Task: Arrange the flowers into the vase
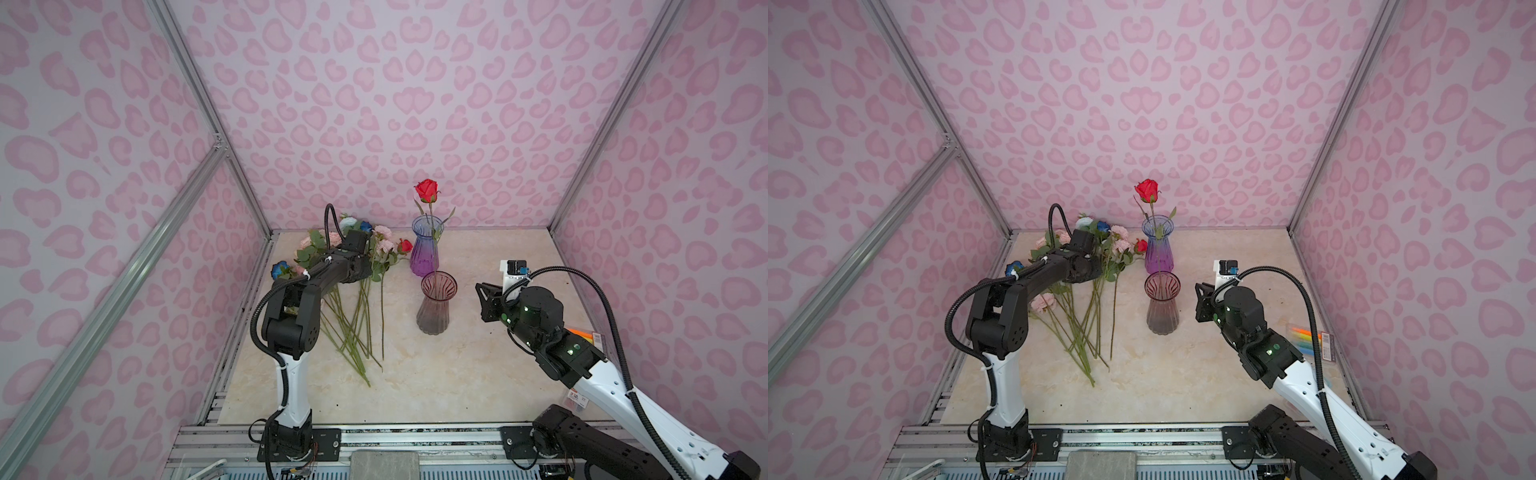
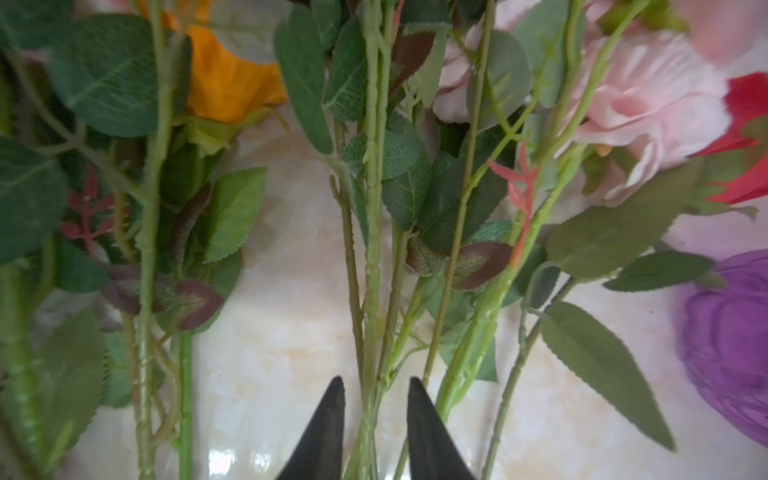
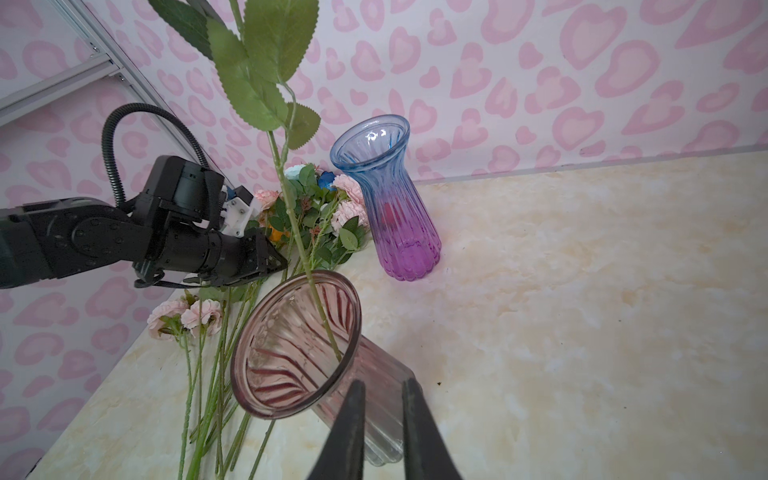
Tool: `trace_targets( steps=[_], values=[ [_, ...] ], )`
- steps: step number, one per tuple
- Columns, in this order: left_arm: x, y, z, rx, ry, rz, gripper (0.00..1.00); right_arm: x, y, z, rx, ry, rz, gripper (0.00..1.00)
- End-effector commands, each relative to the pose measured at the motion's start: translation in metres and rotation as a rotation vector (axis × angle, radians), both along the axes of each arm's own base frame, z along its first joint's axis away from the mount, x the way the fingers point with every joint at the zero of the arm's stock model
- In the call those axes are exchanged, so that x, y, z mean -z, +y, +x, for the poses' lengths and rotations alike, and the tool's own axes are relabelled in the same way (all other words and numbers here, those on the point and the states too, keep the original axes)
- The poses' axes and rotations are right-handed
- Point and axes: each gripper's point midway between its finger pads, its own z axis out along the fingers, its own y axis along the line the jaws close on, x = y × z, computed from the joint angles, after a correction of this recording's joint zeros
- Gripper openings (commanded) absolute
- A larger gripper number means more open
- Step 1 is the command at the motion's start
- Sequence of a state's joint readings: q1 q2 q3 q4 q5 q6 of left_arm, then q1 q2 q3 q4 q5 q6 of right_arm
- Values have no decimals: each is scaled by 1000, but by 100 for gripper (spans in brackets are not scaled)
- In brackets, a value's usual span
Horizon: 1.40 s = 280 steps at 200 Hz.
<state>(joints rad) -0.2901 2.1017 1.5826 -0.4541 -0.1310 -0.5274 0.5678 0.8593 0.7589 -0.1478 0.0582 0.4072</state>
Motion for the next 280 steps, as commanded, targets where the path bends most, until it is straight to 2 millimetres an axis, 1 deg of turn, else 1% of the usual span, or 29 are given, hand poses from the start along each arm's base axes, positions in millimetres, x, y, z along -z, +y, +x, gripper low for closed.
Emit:
trace_targets(
  steps=[1,17,43,73,103,127,164,191,211,227,239,256,280],
  values=[
    [10,3,0,36,36,30,28,3,0,-1,-4,4,3,19],
    [15,1,-1,55,54,28,26,5,-3,-2,1,8,0,19],
    [21,7,-4,44,72,57,20,6,-5,0,7,9,8,18],
    [18,9,-6,47,72,65,11,5,-4,1,2,10,13,18],
    [0,6,-5,56,39,45,3,4,-3,2,0,11,19,18],
    [-21,5,-3,59,1,34,3,6,-2,2,-2,15,22,18],
    [-60,3,2,80,-77,22,4,4,-1,4,-3,10,27,18],
    [-77,4,3,87,-106,32,5,0,1,4,-10,6,29,18],
    [-93,9,2,78,-146,46,6,-2,1,4,-9,3,28,18],
    [-99,9,1,85,-163,52,7,-3,1,4,-11,2,32,18],
    [-99,8,0,98,-158,51,9,-3,2,4,-13,1,35,18],
    [-96,9,-2,104,-146,56,3,-4,2,4,-15,0,40,16],
    [-101,13,-4,98,-157,80,3,-5,3,5,-16,0,41,16]
  ],
)
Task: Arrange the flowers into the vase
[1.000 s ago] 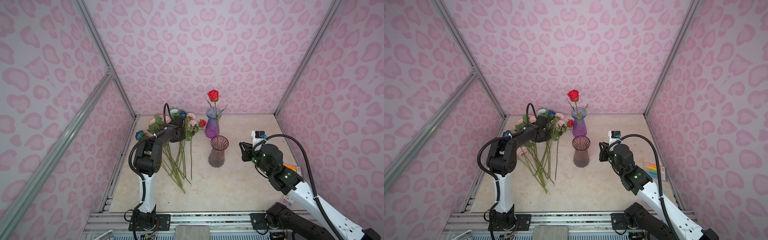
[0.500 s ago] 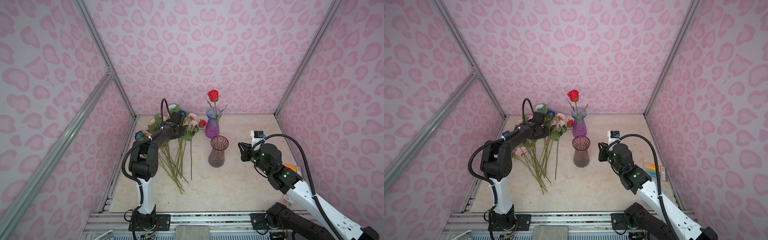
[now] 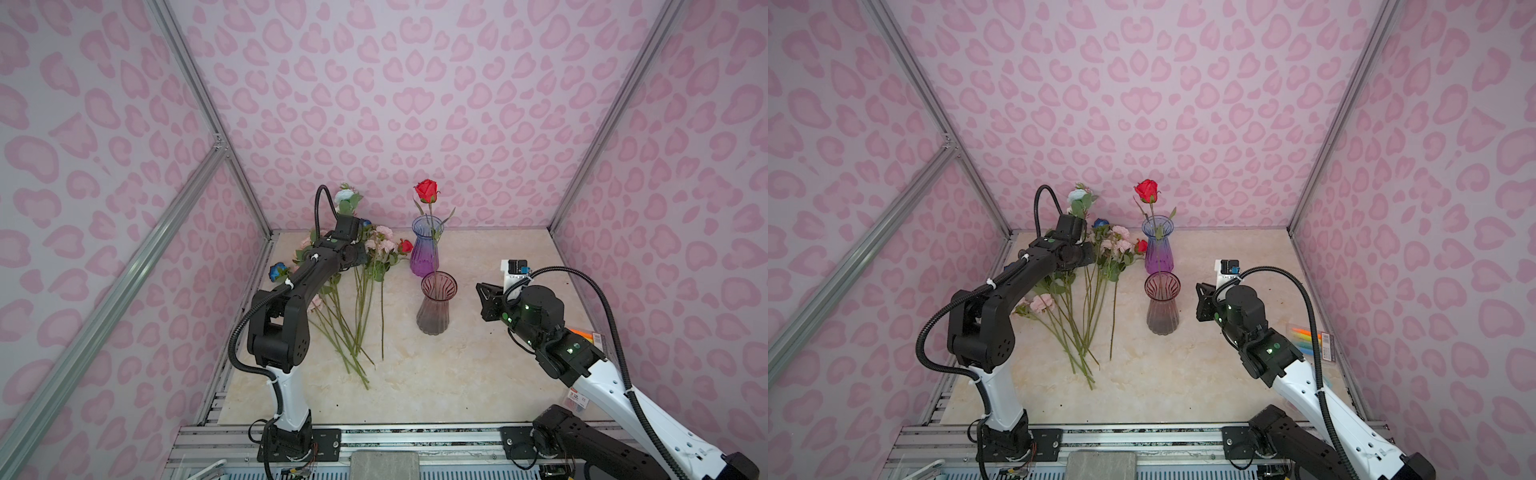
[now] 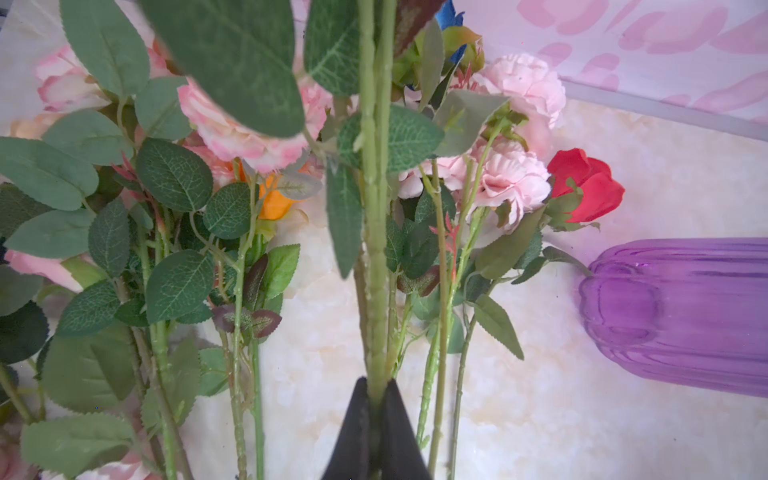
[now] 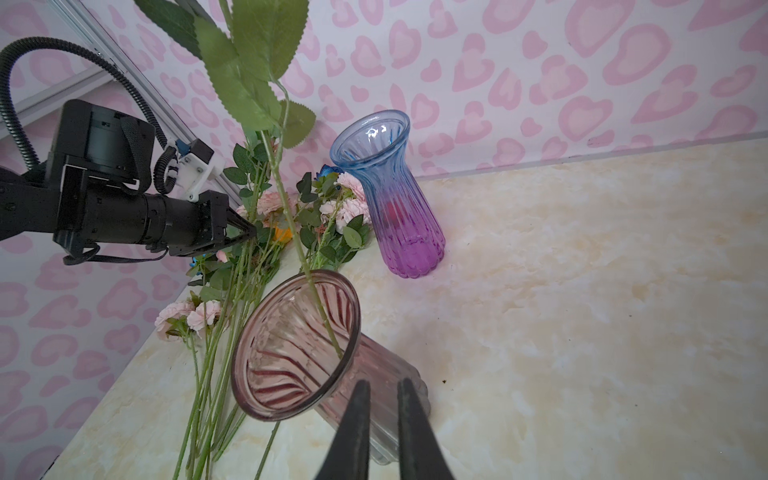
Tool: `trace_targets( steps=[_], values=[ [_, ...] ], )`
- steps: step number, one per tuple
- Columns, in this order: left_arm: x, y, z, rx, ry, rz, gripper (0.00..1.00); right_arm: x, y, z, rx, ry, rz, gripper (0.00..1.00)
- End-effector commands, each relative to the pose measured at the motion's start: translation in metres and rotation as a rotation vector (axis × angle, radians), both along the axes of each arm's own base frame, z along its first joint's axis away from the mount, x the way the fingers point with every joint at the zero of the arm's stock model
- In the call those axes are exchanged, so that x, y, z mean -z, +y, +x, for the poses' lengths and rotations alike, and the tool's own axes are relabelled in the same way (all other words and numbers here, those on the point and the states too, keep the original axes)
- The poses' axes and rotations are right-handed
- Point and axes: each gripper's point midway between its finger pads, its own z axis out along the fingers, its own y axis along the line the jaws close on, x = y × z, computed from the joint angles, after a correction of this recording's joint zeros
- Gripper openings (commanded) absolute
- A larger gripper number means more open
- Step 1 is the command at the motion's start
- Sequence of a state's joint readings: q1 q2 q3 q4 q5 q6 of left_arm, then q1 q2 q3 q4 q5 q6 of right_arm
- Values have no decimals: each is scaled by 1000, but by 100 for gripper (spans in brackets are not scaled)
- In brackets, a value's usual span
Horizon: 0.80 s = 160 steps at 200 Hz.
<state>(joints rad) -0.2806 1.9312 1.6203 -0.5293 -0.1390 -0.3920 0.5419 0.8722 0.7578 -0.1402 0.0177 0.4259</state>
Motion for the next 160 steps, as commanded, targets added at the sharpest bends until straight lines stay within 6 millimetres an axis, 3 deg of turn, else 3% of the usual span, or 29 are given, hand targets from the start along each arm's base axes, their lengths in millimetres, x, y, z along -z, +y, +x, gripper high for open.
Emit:
trace_targets(
  steps=[1,22,37,44,62,100,134,160],
  values=[
    [-12,7,-2,-2,-27,37,3,-9,3,1,-9,-20,18,16],
    [-32,11,-4,-1,-66,64,5,-9,3,2,-11,-18,17,16],
    [-55,16,-8,-2,-132,73,17,-10,3,2,-10,-20,18,16],
    [-63,16,-9,7,-153,70,18,-9,4,2,-9,-20,19,16],
    [-70,14,-11,24,-165,69,19,-9,4,4,-7,-21,26,16],
    [-38,7,-10,38,-88,48,12,-7,8,5,-21,-10,38,17],
    [-5,-17,-10,91,-3,-37,24,-4,4,1,-8,-4,28,18],
    [27,-27,-12,104,70,-35,28,0,2,0,-3,2,23,18]
  ],
)
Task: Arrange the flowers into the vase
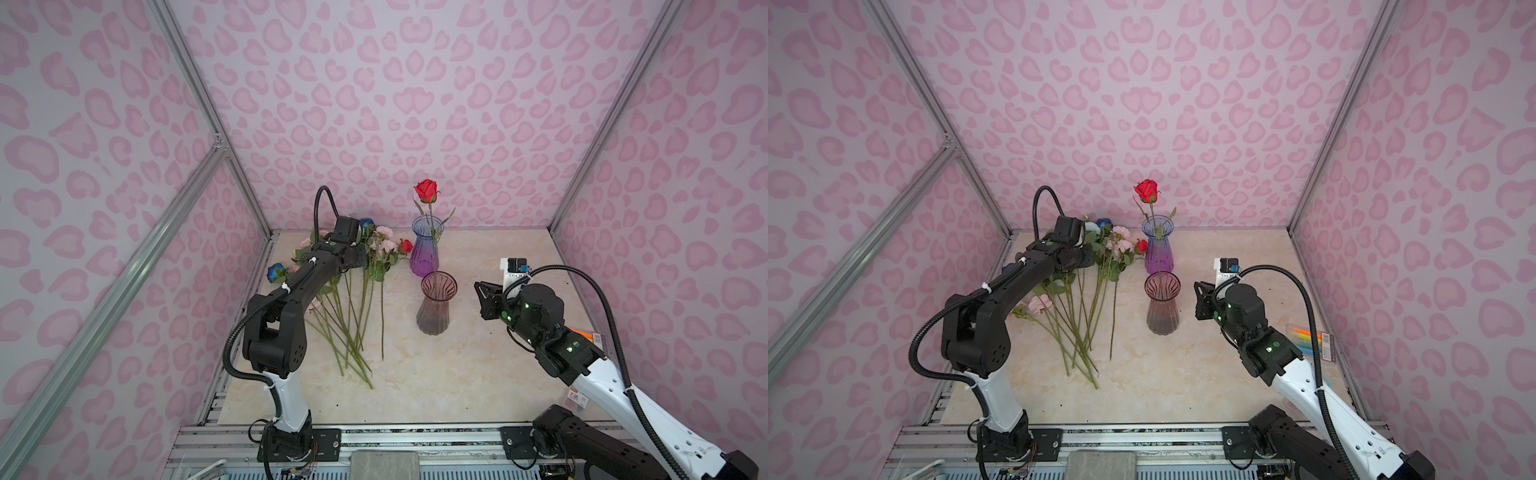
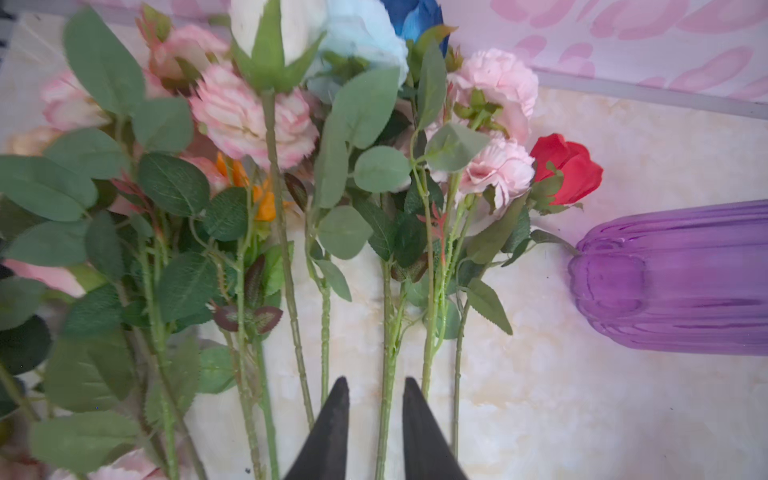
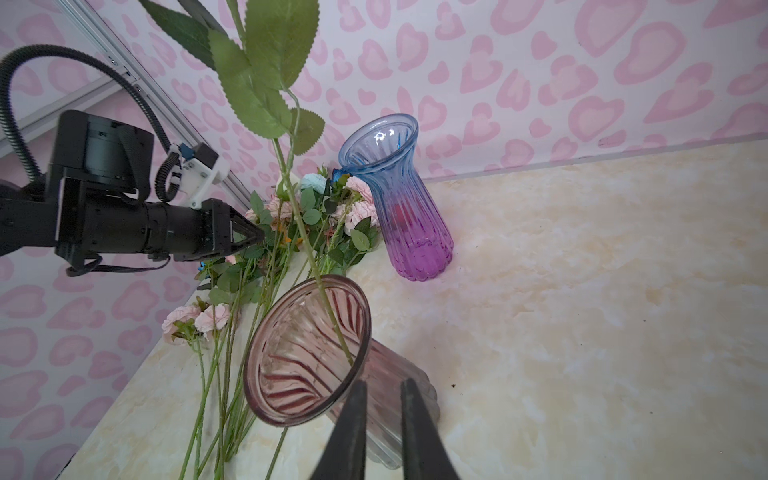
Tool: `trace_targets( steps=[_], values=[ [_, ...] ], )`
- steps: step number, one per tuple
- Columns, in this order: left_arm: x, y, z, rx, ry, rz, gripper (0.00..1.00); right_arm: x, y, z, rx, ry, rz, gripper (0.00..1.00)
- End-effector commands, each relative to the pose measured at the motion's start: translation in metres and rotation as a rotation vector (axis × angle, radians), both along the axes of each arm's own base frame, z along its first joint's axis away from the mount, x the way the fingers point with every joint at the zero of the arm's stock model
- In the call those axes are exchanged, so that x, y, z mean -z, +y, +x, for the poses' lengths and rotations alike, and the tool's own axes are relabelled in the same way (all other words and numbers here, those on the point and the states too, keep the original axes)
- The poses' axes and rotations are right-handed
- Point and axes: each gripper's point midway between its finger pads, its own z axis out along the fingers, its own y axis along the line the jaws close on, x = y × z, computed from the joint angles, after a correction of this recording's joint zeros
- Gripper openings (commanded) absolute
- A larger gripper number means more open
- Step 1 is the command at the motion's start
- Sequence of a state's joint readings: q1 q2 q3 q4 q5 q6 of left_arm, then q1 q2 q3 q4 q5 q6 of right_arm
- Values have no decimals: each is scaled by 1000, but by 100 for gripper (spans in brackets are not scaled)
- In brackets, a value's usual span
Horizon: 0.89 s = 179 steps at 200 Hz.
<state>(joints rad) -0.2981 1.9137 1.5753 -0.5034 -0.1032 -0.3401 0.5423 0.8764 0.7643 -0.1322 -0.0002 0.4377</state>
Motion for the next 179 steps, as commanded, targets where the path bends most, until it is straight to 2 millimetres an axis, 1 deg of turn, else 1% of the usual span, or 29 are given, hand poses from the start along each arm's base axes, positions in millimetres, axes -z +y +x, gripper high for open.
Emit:
trace_targets(
  steps=[1,12,29,42,67,74,98,116,126,144,159,179],
  values=[
    [21,-14,-4,23,67,-38,28,4,-2,0,11,4,1,18],
    [35,-20,-4,44,103,-42,30,6,-2,0,11,8,1,19],
    [51,-24,-4,52,139,-20,32,8,-1,1,11,14,-1,20],
    [58,-30,-5,74,153,-25,34,9,0,2,9,19,-3,20],
    [71,-36,-12,96,186,-12,34,9,-1,2,12,21,-7,21],
    [73,-37,-13,100,191,-6,32,10,-1,2,14,21,-8,21],
    [79,-40,-18,116,203,3,18,11,0,3,10,24,-7,21],
    [75,-41,-19,135,198,6,9,9,0,3,9,22,-6,21],
    [70,-38,-18,142,194,32,4,8,0,2,7,20,-7,21],
    [57,-31,-17,140,168,64,3,7,-2,1,10,18,-5,21],
    [37,-30,-16,144,129,61,3,5,-3,0,16,11,-4,21],
    [1,-31,-15,151,53,44,3,4,-5,-1,19,8,-3,21]
  ],
)
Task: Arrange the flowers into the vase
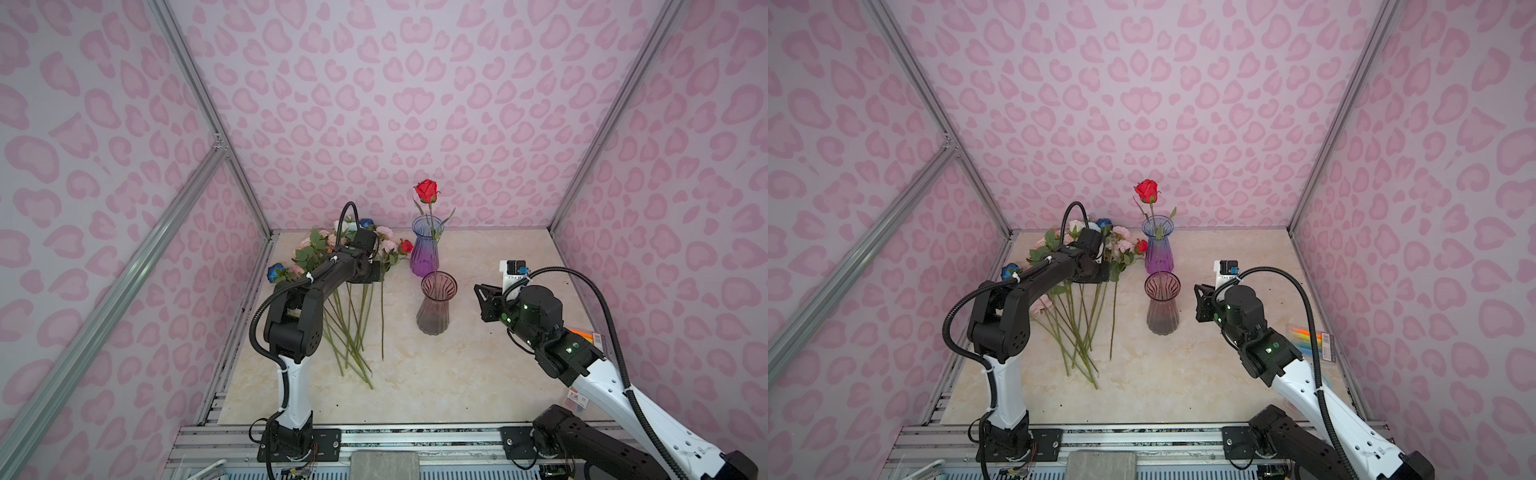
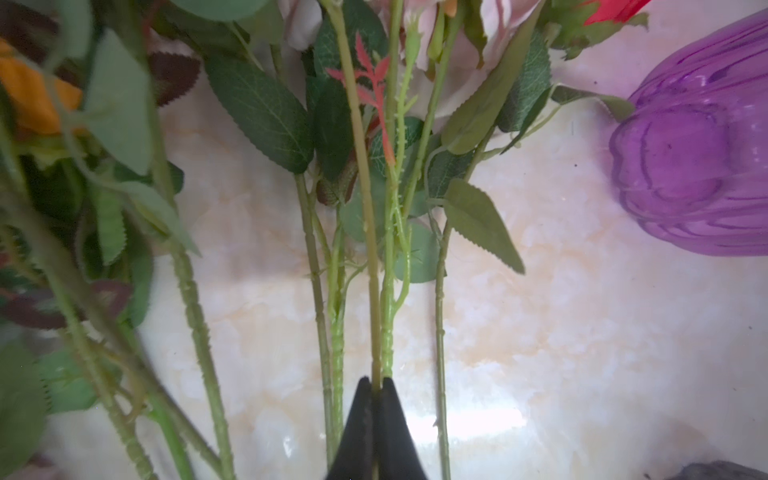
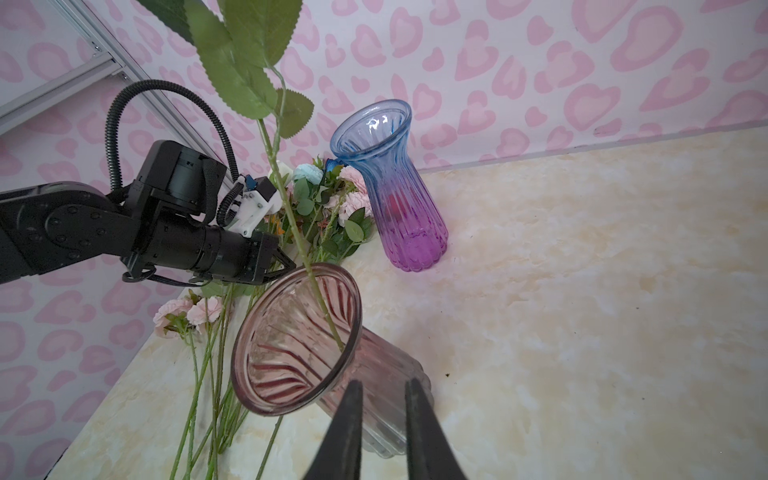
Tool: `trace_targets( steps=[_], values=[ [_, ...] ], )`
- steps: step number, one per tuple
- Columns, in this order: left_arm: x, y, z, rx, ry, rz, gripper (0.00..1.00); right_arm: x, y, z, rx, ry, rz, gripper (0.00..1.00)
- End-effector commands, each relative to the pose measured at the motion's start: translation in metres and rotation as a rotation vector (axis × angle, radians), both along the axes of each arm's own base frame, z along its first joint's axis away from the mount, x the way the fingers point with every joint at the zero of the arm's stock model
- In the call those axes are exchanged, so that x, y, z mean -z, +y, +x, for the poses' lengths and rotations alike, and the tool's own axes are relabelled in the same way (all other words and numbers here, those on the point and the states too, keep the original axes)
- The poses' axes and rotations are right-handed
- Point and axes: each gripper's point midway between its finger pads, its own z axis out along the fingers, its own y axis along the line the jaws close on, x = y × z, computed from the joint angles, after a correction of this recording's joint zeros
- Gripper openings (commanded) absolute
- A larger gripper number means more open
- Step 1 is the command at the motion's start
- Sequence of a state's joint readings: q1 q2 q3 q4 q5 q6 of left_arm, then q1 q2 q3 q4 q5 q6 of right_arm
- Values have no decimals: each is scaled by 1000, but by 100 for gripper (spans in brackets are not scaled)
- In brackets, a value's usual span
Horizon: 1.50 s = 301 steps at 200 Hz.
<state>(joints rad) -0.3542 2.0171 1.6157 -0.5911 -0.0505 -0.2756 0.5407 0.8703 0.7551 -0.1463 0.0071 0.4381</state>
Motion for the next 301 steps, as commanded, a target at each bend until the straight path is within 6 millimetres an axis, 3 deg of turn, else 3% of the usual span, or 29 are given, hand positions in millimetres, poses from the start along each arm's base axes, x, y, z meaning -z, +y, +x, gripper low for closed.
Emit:
trace_targets(
  steps=[1,48,86,113,127,165,188,222,254,301],
  values=[
    [-48,2,4,13,-102,-6,3,-2,-2,0,12,-7,8,21],
    [-126,3,-1,5,-267,-81,3,-13,1,0,-3,-21,21,21],
    [-195,-5,-22,56,-445,-219,3,-28,3,-1,-18,-44,23,21],
    [-253,-24,-58,198,-675,-375,3,-50,8,-5,-64,-91,28,25],
    [-268,-29,-84,261,-805,-410,3,-65,11,-8,-88,-130,45,30],
    [-324,-39,-153,401,-1091,-466,3,-112,27,-25,-197,-291,104,55],
    [-338,-53,-187,500,-1135,-499,3,-143,52,-45,-346,-376,144,57],
    [-333,-83,-216,634,-1097,-559,3,-179,95,-63,-509,-414,188,56],
    [-317,-92,-216,650,-1044,-577,3,-186,138,-61,-594,-396,177,55],
    [-315,-96,-219,663,-1031,-589,3,-188,173,-39,-626,-360,202,48]
  ],
)
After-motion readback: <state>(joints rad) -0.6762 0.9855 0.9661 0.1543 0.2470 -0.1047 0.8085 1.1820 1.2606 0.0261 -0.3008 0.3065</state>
